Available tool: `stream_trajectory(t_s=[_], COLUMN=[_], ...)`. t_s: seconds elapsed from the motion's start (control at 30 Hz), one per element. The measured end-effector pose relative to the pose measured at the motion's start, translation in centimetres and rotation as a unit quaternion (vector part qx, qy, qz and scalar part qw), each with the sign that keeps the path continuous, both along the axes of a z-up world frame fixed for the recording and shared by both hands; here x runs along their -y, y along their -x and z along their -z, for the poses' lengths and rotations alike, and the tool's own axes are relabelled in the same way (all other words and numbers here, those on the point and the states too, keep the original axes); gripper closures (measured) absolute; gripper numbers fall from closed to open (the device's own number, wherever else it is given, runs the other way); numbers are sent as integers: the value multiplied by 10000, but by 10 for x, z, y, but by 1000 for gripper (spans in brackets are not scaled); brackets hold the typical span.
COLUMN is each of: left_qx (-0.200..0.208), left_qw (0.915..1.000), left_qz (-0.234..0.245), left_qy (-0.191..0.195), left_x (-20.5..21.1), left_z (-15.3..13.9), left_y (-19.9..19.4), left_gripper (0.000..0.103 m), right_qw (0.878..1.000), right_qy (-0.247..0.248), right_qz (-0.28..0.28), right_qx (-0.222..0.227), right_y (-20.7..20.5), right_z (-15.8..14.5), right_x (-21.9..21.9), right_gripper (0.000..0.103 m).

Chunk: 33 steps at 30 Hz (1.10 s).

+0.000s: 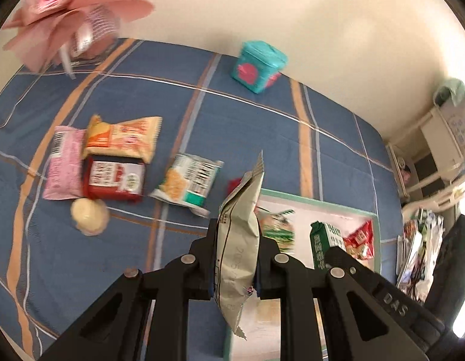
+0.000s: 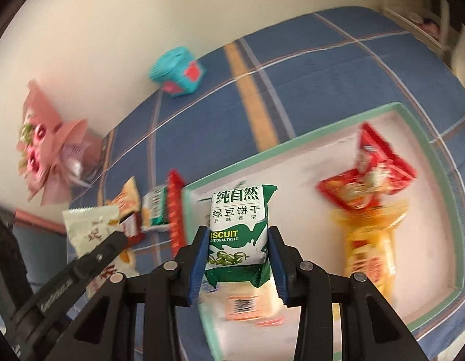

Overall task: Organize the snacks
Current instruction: 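Carry both packets over the white tray and open both tools to drop them, then withdraw both open tools from the tray back toward the remaining snacks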

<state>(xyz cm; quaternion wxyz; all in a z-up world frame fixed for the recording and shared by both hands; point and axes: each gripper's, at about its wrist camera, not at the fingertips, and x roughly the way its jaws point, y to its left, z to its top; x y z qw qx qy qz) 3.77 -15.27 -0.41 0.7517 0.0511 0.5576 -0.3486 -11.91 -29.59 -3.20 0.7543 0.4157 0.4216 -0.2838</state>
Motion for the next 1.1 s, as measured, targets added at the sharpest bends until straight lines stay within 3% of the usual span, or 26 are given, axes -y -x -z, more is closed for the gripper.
stream_trajectory(t_s=[0.5,0.97,1.1], left_qx=[11,-284,-301], left_qw=[9945,9902,9908], left_qz=[1042,1354,1313], left_qy=[-100,-178,-153], left_x=[78,101,98], left_z=[21,45,43], left_y=[62,78,76], left_gripper=[84,84,71], right_qw=[9968,9937,9946], right_qy=[127,-41,25], right_qz=[529,893,850], right_qx=[-592,-673,-589], right_y=[35,59,56], right_z=[29,32,22], right_x=[43,59,58], right_gripper=[62,61,61])
